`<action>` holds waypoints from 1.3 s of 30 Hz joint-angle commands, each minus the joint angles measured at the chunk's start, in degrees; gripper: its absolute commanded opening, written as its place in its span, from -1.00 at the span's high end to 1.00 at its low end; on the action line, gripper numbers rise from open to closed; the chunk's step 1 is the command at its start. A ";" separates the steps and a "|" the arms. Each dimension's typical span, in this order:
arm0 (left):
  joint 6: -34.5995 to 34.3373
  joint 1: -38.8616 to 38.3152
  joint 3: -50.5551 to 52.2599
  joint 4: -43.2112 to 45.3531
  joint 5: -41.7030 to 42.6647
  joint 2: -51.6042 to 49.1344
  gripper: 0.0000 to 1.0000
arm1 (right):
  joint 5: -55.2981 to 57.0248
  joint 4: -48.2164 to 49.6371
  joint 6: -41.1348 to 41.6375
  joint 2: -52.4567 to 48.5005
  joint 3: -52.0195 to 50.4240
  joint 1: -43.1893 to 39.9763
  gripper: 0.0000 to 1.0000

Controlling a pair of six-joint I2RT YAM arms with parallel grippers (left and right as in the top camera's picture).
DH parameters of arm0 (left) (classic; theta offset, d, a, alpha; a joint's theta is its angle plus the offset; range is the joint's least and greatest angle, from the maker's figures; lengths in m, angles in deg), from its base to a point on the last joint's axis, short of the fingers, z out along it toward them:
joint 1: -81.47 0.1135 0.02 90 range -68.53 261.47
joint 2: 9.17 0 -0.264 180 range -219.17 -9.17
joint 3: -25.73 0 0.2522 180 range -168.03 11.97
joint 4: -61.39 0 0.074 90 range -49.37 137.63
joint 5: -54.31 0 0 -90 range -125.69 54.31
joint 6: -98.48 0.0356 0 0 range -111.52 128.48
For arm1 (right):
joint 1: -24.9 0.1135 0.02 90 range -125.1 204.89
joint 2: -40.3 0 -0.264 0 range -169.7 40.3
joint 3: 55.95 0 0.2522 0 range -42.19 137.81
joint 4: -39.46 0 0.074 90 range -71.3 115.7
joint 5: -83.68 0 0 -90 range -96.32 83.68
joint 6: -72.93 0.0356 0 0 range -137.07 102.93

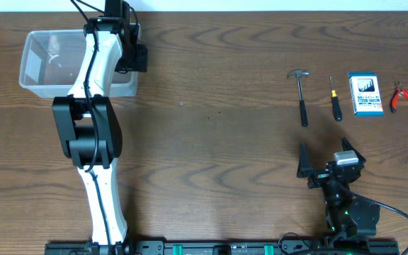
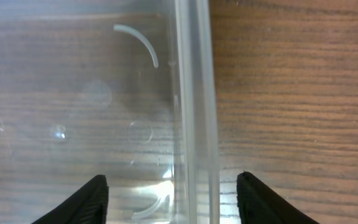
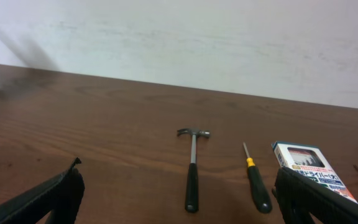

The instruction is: Pack container

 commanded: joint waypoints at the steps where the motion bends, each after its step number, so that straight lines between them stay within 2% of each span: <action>1: -0.04 -0.15 0.26 0.28 -0.70 -0.90 -0.05 | 0.11 -0.24 -0.50 0.31 -0.11 0.55 -0.99; 7: -0.07 -0.15 0.26 0.42 -0.68 -0.90 0.22 | 0.11 -0.24 -0.50 0.31 -0.11 0.55 -0.99; 19: -0.04 -0.15 -0.63 0.44 -0.72 -0.39 0.24 | 0.11 -0.24 -0.50 0.31 -0.11 0.55 -0.99; 24: -0.07 -0.15 -1.18 0.42 -0.70 -0.35 0.53 | 0.11 -0.24 -0.50 0.31 -0.11 0.55 -0.98; 26: -0.07 -0.15 -1.20 0.37 -0.70 -0.35 0.58 | 0.11 -0.24 -0.50 0.31 -0.11 0.55 -0.98; 39: -0.04 -0.15 -1.64 0.37 -0.70 0.15 0.63 | 0.11 -0.24 -0.50 0.31 -0.11 0.55 -0.99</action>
